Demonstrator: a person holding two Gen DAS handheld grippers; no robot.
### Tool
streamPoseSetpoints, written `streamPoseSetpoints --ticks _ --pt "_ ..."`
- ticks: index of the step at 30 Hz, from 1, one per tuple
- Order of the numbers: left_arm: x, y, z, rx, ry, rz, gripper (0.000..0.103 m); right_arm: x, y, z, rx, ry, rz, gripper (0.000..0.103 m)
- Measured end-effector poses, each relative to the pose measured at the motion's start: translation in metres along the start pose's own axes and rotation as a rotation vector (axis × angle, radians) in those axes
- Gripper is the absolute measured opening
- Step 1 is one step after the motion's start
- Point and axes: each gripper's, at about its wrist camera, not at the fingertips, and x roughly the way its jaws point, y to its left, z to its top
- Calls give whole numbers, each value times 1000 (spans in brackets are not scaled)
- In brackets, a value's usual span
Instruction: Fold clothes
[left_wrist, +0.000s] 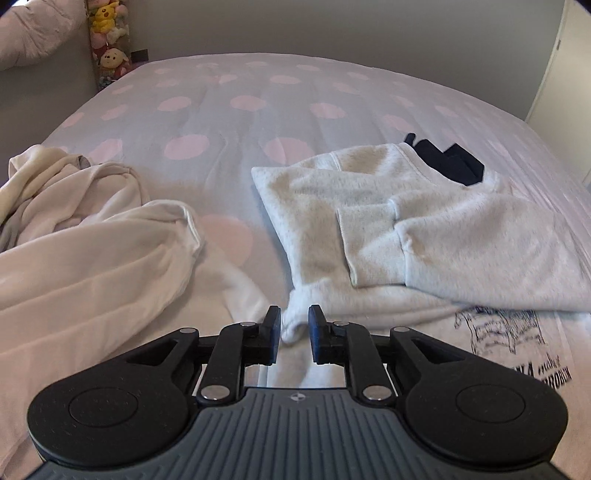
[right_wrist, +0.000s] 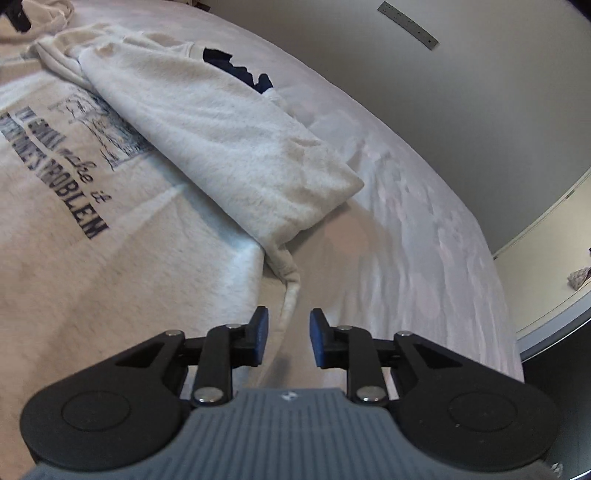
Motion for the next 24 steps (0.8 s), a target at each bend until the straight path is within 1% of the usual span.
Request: streamPoseSetpoints --ticks 1,2,3,4,7,8,9,10,11,12,14,17,18,20,23,24 --pt "-8 -5 -8 25 13 -9 20 -14 4 0 -3 -20 9 27" --pt "-15 -10 -16 51 27 -17 24 -28 9 1 -9 -40 17 27" --pt "-21 -18 -25 88 48 -35 28 -38 9 4 -2 -59 50 28" --pt "-28 -28 -34 133 59 -43 30 -47 9 7 6 -77 86 28" --pt "-49 -60 -63 277 78 -54 32 -76 25 16 -41 -92 195 28" --pt "-55 -71 -71 317 77 -59 34 -84 33 19 -73 -95 229 30" --pt "-61 -80 -77 345 77 -65 40 -92 40 21 -83 -97 272 35" --pt "-66 -90 -85 370 77 -69 42 -101 46 22 -91 -99 316 37" --pt "-71 -100 -93 396 77 -72 42 -109 53 21 -90 -102 362 43" --pt "-76 -109 -101 423 77 -70 43 -116 62 19 -97 -97 393 46" --pt "-82 -126 -116 487 82 -65 44 -128 79 16 -112 -87 452 46" --pt "-91 -152 -142 638 95 -45 46 -142 106 8 -157 -70 493 47" --pt "-92 -158 -150 682 100 -40 48 -145 114 7 -168 -58 518 48" --pt "-93 -170 -164 764 108 -34 49 -149 132 6 -212 -29 551 51" --pt "-91 -175 -177 816 120 -17 48 -155 158 6 -279 16 599 53" --pt "-90 -176 -181 828 122 -8 48 -157 167 6 -301 31 615 57"
